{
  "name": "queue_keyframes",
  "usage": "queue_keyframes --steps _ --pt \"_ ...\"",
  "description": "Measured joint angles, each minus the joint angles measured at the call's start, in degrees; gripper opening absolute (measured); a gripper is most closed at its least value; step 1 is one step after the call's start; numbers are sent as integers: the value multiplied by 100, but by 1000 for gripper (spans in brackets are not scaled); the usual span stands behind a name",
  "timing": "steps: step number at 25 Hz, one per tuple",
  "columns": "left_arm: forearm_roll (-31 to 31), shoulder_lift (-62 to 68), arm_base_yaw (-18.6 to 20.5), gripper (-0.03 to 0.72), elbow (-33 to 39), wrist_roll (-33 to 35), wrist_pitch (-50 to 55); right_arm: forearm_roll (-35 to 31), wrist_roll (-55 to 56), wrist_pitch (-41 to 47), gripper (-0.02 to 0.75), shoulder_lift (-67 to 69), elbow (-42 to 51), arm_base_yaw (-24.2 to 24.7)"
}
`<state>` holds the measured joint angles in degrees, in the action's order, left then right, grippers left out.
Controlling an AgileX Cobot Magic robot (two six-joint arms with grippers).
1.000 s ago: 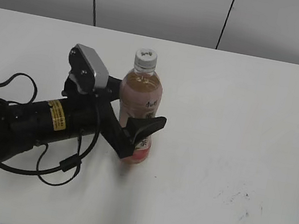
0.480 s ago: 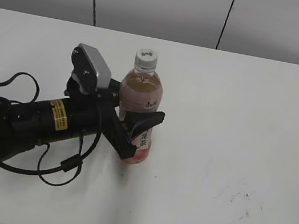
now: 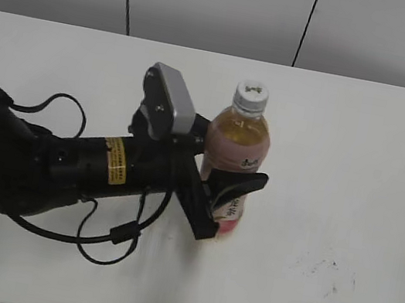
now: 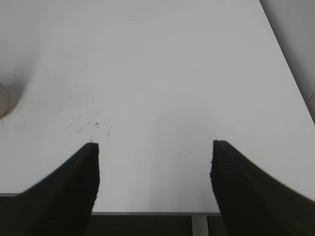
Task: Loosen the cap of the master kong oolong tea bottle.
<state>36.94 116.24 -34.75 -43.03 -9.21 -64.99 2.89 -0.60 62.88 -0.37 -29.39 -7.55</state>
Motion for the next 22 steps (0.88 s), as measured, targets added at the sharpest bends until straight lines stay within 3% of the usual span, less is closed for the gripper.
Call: queue_keyframes --steps 6,14,22 --pt "-602 29 -581 400 -84 -27 0 0 0 0 534 0 0 0" --pt "-770 416 -629 400 -126 -39 -151 -237 0 0 534 49 -43 0" --pt "-770 416 -629 400 -126 -39 -145 -739 -481 -4 489 2583 -735 0"
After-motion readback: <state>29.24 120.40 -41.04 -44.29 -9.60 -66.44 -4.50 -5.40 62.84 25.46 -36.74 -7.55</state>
